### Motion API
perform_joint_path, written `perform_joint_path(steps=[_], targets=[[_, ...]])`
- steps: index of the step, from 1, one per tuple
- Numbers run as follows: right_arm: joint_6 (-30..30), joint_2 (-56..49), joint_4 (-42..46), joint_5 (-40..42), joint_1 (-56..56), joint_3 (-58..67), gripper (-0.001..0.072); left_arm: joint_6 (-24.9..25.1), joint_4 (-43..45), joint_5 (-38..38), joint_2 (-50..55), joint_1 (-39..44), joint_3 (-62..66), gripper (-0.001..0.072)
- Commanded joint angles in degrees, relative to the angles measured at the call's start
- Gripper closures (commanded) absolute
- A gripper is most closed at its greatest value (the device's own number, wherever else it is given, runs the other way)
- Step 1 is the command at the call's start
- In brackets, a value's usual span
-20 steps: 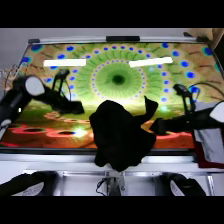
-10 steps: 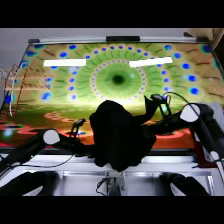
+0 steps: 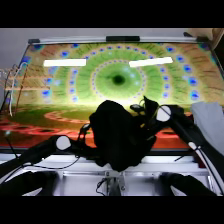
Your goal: Fold the shirts.
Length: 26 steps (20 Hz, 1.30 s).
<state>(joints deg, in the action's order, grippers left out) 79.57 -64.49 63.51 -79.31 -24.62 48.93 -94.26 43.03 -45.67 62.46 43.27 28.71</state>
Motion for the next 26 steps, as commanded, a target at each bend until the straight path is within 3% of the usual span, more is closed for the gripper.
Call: perform_joint_path(steps=[1,4,5,6,7,8,12,15,18,21,24,26], targets=[[-1.66,-5.90,-1.01,0.09,-4.90,-0.02,0.0022,0.57,-0.20,1.14,0.44,0.33,-0.02,0.0642],[-2.10,-11.28,-0.96,2.82,-8.87,-0.02,0.0026,0.57,-0.20,1.16,0.13,0.33,0.09,0.0642],[-2.08,-12.59,-0.92,4.48,-9.88,-0.02,0.0059,0.57,-0.20,1.14,-0.07,0.33,0.09,0.0642],[-1.84,-13.60,-0.87,6.40,-10.71,-0.02,0.0252,0.57,-0.20,1.11,-0.26,0.33,0.09,0.0642],[-0.20,-14.12,-0.55,8.26,-10.97,-0.02,0.0524,0.57,-0.20,1.11,-0.57,0.33,0.09,0.0642],[2.27,-14.03,-0.48,9.31,-10.86,0.00,0.0634,0.57,-0.20,1.11,-0.90,0.33,0.09,0.0642],[2.64,-8.74,0.98,7.87,-9.44,2.75,0.0638,0.96,4.72,0.37,-3.52,-0.31,1.88,0.0645],[2.67,0.68,4.92,4.70,-6.58,11.08,0.0638,1.42,17.79,-10.64,-8.63,-7.21,10.78,0.0645],[2.73,10.82,10.58,7.13,-0.59,23.52,0.0638,1.46,26.77,-20.13,-15.10,-19.52,28.83,0.0645],[3.56,18.36,12.41,11.65,5.53,34.18,0.0637,1.42,25.88,-18.23,-19.34,-30.91,52.52,0.0644],[7.34,22.86,12.39,12.90,6.78,37.94,0.0637,1.44,25.16,-16.24,-19.47,-33.94,71.87,0.0644],[10.03,24.79,11.19,12.59,6.78,38.21,0.0637,0.46,25.14,-16.48,-19.67,-33.94,77.70,0.0644]])
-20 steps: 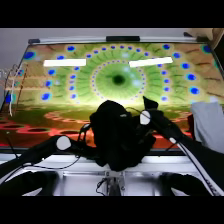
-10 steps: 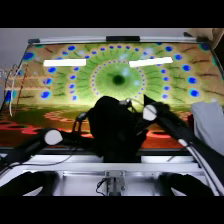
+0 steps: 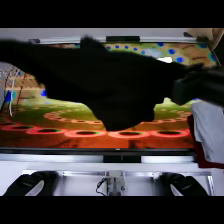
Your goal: Fold the shirts.
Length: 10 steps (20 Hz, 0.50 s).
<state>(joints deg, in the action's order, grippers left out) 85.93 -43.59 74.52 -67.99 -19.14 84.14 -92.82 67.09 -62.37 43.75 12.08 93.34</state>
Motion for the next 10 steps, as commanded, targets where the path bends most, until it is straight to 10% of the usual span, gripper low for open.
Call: perform_joint_path(steps=[1,10], targets=[[4.96,4.66,-0.20,1.16,1.29,3.02,0.0638,-1.38,1.09,-0.13,-1.42,-2.75,14.14,0.0645],[6.97,3.87,1.38,5.31,1.29,3.04,0.0637,-1.31,2.38,-5.88,0.11,-2.75,11.93,0.0643]])
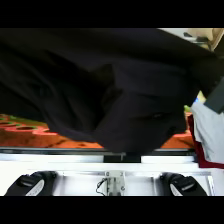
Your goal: Fold the shirts.
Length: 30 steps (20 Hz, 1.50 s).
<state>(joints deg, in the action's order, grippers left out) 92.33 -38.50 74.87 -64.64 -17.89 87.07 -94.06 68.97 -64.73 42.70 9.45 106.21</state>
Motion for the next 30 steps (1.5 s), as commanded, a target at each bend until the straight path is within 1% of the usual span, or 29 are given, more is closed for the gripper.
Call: perform_joint_path(steps=[1,2,3,4,5,6,7,9,10,11,12,13,14,15,17,18,19,21,23,24,26,27,30], targets=[[0.26,-2.97,1.95,0.00,0.04,0.11,0.0637,-0.07,0.50,-5.62,2.03,-0.13,-3.54,0.0643],[-0.24,-5.51,2.43,-4.42,0.04,0.04,0.0637,-0.07,0.50,-6.80,2.82,-0.11,-7.41,0.0643],[-0.31,-8.66,3.26,-10.47,0.04,-0.02,0.0637,0.17,0.50,-6.78,3.50,-0.07,-12.02,0.0643],[-0.35,-12.04,3.69,-16.55,0.04,-0.87,0.0637,1.38,0.50,-5.97,4.33,0.04,-17.70,0.0643],[-0.96,-15.50,3.74,-20.96,0.04,-3.28,0.0637,1.70,0.48,-4.39,5.20,0.31,-23.34,0.0643],[-1.51,-18.56,3.74,-21.99,0.04,-6.95,0.0637,1.68,-0.50,-1.73,6.19,0.85,-29.35,0.0643],[-1.84,-21.14,3.80,-20.22,0.04,-10.73,0.0637,1.70,-2.14,1.60,7.19,1.57,-34.47,0.0643],[-1.25,-26.69,3.56,-11.37,0.04,-17.35,0.0637,1.75,-5.62,9.88,9.77,3.52,-42.69,0.0643],[0.11,-29.88,3.32,-7.02,0.04,-19.10,0.0637,1.73,-6.80,13.46,11.47,4.59,-45.33,0.0643],[1.38,-33.22,2.95,-4.26,0.04,-19.30,0.0603,1.73,-7.85,15.56,13.11,5.35,-46.64,0.0643],[1.92,-35.63,1.84,-2.58,0.04,-19.15,0.0369,1.75,-8.20,16.22,14.91,5.95,-46.82,0.0643],[0.76,-37.22,1.07,-2.73,0.07,-18.60,0.0085,1.95,-8.15,16.33,16.15,6.03,-46.58,0.0643],[-0.94,-37.88,1.42,-4.94,0.07,-17.62,0.0065,2.45,-8.11,16.33,16.79,5.70,-46.16,0.0643],[-2.23,-37.70,3.10,-8.04,0.26,-16.61,0.0066,4.00,-8.11,16.28,16.81,5.03,-45.72,0.0643],[-5.38,-36.61,8.98,-16.13,1.31,-14.93,0.0065,6.75,-8.11,15.85,16.50,2.89,-44.26,0.0643],[-5.88,-35.93,12.07,-18.62,2.75,-14.95,0.0066,7.06,-8.13,15.58,16.50,1.73,-43.41,0.0643],[-6.08,-35.47,12.61,-19.85,4.81,-15.30,0.0066,7.04,-8.15,15.56,16.50,0.90,-42.84,0.0643],[-7.43,-34.99,8.28,-17.66,7.98,-17.42,0.0066,7.02,-8.17,14.78,16.50,0.42,-42.47,0.0643],[-10.49,-35.01,-0.39,-12.55,8.04,-19.82,0.0065,7.06,-8.13,12.00,16.68,0.66,-42.51,0.0642],[-11.78,-35.01,-2.86,-10.23,7.08,-21.05,0.0065,7.08,-7.93,10.29,16.65,0.81,-42.49,0.0643],[-12.39,-35.01,-2.49,-7.02,4.35,-23.50,0.0057,7.06,-6.93,7.28,16.65,0.81,-42.49,0.0643],[-13.46,-35.01,-2.16,-6.69,2.82,-23.98,0.0057,7.08,-6.60,6.54,16.65,0.81,-42.49,0.0643],[-19.56,-34.77,-2.36,-3.21,-4.07,-23.98,0.0057,7.06,-6.71,6.60,16.63,0.87,-42.49,0.0642]])
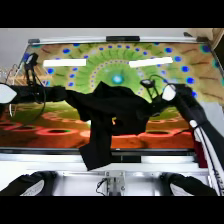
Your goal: Fold the shirts.
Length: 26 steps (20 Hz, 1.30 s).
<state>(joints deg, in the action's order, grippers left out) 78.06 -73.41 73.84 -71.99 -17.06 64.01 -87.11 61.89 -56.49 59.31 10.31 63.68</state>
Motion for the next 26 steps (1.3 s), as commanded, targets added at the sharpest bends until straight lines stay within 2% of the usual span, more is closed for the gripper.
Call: perform_joint_path(steps=[1,3,5,7,14,17,18,19,20,21,23,26], targets=[[-6.16,0.13,-1.20,5.90,-8.09,-0.92,0.0058,0.09,0.00,-1.64,0.00,0.02,0.09,0.0643],[-4.07,0.13,3.76,9.35,-14.62,-0.92,0.0058,0.11,0.00,-1.64,-0.02,0.02,0.63,0.0642],[5.16,0.11,17.46,12.35,-20.57,-0.92,0.0057,0.13,0.02,-1.66,-0.02,0.00,2.29,0.0642],[11.02,-0.13,29.77,14.23,-23.78,-0.92,0.0043,0.13,0.02,-1.68,-0.02,0.00,4.68,0.0642],[11.39,-6.93,29.14,27.98,-23.71,-0.92,0.0042,0.13,0.00,-1.66,-0.11,0.00,7.28,0.0643],[16.85,-9.40,32.26,30.60,-23.69,-0.92,0.0056,0.15,0.00,-1.64,-0.11,0.00,7.28,0.0643],[19.76,-9.51,34.03,30.60,-23.69,-0.92,0.0209,0.15,0.00,-1.64,-0.11,0.00,7.28,0.0642],[21.88,-9.49,35.50,30.58,-23.69,-0.92,0.0411,0.17,0.00,-1.64,-0.11,0.02,7.28,0.0643],[23.96,-9.42,36.96,30.45,-23.69,-0.79,0.0543,0.59,0.00,-1.64,-0.11,0.00,7.28,0.0643],[24.74,-9.16,37.75,29.92,-23.69,-0.39,0.0639,0.57,0.00,-1.64,-0.13,0.00,7.30,0.0642],[24.74,-7.39,39.41,29.38,-23.71,0.96,0.0638,0.68,0.02,-1.64,-0.13,0.00,7.56,0.0642],[24.70,-1.70,46.25,29.40,-23.69,4.42,0.0639,3.58,0.04,-1.64,-0.13,-0.04,9.57,0.0643]])
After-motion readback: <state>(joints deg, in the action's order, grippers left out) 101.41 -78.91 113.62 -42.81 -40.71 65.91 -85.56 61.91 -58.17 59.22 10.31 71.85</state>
